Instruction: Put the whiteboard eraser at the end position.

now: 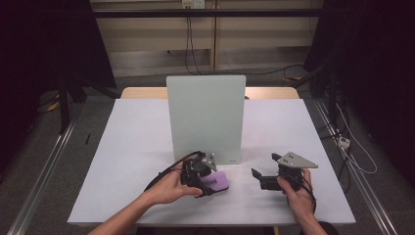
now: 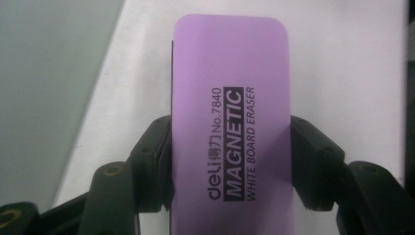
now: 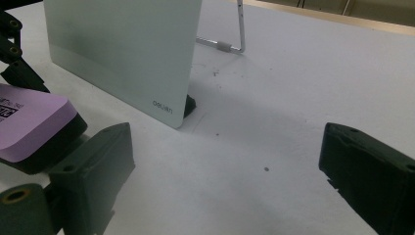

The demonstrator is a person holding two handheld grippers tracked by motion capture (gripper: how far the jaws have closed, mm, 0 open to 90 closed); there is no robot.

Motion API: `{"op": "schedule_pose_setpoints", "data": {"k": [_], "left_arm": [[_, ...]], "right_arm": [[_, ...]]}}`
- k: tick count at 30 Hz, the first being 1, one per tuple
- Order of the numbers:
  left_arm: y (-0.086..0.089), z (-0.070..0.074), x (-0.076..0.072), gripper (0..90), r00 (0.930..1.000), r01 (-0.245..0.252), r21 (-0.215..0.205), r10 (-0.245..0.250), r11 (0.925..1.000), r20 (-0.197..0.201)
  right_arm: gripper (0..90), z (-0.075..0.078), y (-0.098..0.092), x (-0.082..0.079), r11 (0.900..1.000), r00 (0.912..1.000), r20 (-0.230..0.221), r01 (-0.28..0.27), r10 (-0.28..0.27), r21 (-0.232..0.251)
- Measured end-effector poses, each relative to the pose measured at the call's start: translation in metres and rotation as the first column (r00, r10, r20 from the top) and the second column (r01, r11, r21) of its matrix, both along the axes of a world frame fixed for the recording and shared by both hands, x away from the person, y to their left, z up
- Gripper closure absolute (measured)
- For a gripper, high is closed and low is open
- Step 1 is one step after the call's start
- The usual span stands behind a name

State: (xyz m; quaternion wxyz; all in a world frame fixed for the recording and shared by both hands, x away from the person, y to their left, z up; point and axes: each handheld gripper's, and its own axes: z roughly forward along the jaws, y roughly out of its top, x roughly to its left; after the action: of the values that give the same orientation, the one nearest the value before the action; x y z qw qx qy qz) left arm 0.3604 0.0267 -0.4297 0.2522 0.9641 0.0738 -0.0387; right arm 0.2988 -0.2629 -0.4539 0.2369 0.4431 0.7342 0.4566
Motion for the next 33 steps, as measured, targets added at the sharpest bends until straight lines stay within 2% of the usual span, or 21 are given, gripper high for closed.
{"op": "schedule_pose_setpoints", "data": {"k": [1, 3, 6, 7, 11, 13, 15, 21, 25, 29, 31, 33], "left_arm": [[0.0001, -0.0001, 0.0009, 40.9, 0.9999, 0.002, 0.005, -0.002, 1.0000, -0.013], [-0.0009, -0.0022, 0.0012, 40.9, 0.9999, -0.001, 0.004, 0.001, 1.0000, -0.010], [-0.0027, -0.0041, -0.0008, 40.9, 0.9999, -0.001, 0.002, 0.001, 1.0000, 0.012], [-0.0023, -0.0038, 0.0000, 40.9, 1.0000, 0.002, 0.007, -0.002, 1.0000, 0.009], [-0.0003, -0.0062, 0.0010, 40.8, 0.9998, -0.018, -0.020, 0.018, 0.9996, -0.011], [0.0003, -0.0057, 0.0021, 40.4, 0.9999, -0.011, -0.008, 0.011, 0.9999, -0.009], [-0.0001, -0.0073, 0.0023, 39.9, 0.9993, -0.027, -0.019, 0.027, 0.9994, -0.025], [0.0005, -0.0084, 0.0028, 38.1, 0.9992, -0.034, -0.025, 0.034, 0.9991, -0.020], [0.0011, -0.0097, 0.0034, 28.5, 0.9981, -0.050, -0.045, 0.048, 0.9978, -0.039], [0.0008, -0.0096, 0.0031, 16.1, 0.9972, -0.069, -0.071, 0.067, 0.9950, -0.032], [0.0014, -0.0086, 0.0032, 13.4, 0.9966, -0.082, -0.085, 0.081, 0.9930, -0.018], [0.0026, -0.0074, 0.0042, 10.9, 0.9958, -0.090, -0.094, 0.089, 0.9915, -0.021]], "right_arm": [[6.2, 0.0000, 0.0000, 0.0001, 1.000, 1.0000, -0.001, 0.000, 0.000, 0.000], [6.1, -0.0002, 0.0001, 0.0004, 1.000, 1.0000, 0.000, 0.002, -0.002, -0.001], [6.2, -0.0001, 0.0004, 0.0003, 1.000, 1.0000, 0.000, 0.001, -0.001, -0.001], [6.2, 0.0000, 0.0003, 0.0002, 1.000, 1.0000, 0.001, 0.001, -0.001, -0.001], [6.2, -0.0001, 0.0000, 0.0002, 1.000, 1.0000, 0.001, 0.000, 0.000, 0.000], [6.1, -0.0002, 0.0003, 0.0002, 1.000, 1.0000, 0.000, -0.001, 0.001, 0.000], [6.2, -0.0002, 0.0006, 0.0002, 1.000, 1.0000, 0.000, 0.000, 0.000, 0.002], [6.2, -0.0003, 0.0003, 0.0008, 1.000, 1.0000, 0.002, 0.001, -0.001, -0.003], [6.2, -0.0002, 0.0004, 0.0006, 1.000, 1.0000, 0.001, 0.000, 0.000, -0.003], [6.2, -0.0001, 0.0002, 0.0004, 1.000, 1.0000, 0.000, 0.000, 0.000, -0.001], [6.2, -0.0001, 0.0003, 0.0005, 1.000, 1.0000, 0.001, -0.001, 0.001, -0.002], [6.2, -0.0001, 0.0004, 0.0005, 1.000, 1.0000, 0.002, -0.002, 0.002, -0.004]]}}
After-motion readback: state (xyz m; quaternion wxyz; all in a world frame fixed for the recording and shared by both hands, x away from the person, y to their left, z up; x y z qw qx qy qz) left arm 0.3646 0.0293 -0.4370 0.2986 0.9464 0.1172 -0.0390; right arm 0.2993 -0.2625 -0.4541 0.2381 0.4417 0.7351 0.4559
